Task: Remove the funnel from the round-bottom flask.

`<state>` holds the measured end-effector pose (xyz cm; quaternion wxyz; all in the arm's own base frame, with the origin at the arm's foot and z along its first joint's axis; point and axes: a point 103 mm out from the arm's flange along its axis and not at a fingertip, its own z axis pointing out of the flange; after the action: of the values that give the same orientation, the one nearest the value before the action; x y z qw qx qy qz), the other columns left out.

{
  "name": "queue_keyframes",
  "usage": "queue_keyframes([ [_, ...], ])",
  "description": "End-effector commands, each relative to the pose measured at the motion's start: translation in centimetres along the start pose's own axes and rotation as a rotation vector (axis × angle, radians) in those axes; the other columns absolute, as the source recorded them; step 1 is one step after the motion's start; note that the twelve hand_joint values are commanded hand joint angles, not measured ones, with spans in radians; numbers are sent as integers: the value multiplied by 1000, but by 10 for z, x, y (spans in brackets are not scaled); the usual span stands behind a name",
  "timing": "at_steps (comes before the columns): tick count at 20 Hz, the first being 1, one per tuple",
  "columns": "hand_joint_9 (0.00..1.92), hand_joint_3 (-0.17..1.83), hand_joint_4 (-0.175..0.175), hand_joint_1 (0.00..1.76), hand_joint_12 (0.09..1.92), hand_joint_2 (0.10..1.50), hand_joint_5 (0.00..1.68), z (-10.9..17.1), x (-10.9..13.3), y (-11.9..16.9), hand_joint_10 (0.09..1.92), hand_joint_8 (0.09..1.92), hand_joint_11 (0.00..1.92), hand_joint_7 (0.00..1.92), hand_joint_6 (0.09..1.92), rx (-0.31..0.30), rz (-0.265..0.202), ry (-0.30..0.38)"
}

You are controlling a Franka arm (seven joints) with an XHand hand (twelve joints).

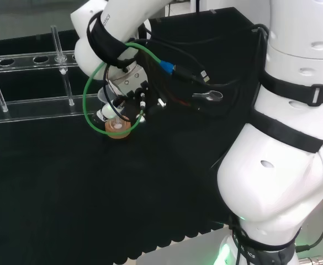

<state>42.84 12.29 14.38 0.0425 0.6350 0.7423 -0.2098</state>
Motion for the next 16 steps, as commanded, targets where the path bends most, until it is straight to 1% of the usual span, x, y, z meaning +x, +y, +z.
queue_keyframes([
  [1, 59, 27, -40, 168, 1569, 780, 116, 12, -4, 9, 648, 87, 307, 61, 87, -117, 49, -65],
  [2, 148, 27, -46, 230, 1494, 795, 172, 12, -5, 8, 802, 261, 479, 95, 87, -162, 51, -75],
  [3, 262, 29, -53, 296, 1408, 810, 228, 12, -4, 8, 885, 489, 633, 110, 87, -191, 51, -83],
  [4, 365, 30, -61, 351, 1325, 822, 276, 11, -4, 8, 923, 678, 756, 126, 87, -216, 51, -92],
  [5, 520, 35, -75, 425, 1223, 837, 344, 11, -2, 9, 922, 826, 915, 196, 87, -254, 48, -105],
  [7, 956, 48, -125, 624, 936, 865, 506, 9, -1, 10, 812, 1022, 1348, 439, 104, -331, 41, -129],
  [8, 1134, 53, -146, 700, 808, 873, 561, 9, -1, 11, 733, 1069, 1516, 551, 146, -353, 37, -133],
  [9, 1284, 56, -160, 755, 711, 877, 599, 9, -1, 11, 656, 1095, 1639, 649, 207, -369, 34, -136],
  [11, 1576, 61, -172, 851, 616, 881, 695, 8, -2, 14, 531, 1123, 1817, 889, 448, -409, 28, -143],
  [12, 1688, 64, -174, 889, 615, 881, 749, 7, -2, 15, 488, 1133, 1867, 999, 567, -429, 20, -144],
  [13, 1770, 67, -175, 920, 631, 880, 802, 6, -3, 15, 456, 1128, 1895, 1091, 648, -450, 12, -144],
  [14, 1831, 70, -175, 944, 651, 878, 854, 6, -4, 16, 431, 1104, 1909, 1175, 691, -464, 7, -142],
  [16, 1897, 78, -175, 993, 701, 872, 982, 5, -8, 17, 428, 987, 1918, 1368, 702, -481, -1, -119],
])
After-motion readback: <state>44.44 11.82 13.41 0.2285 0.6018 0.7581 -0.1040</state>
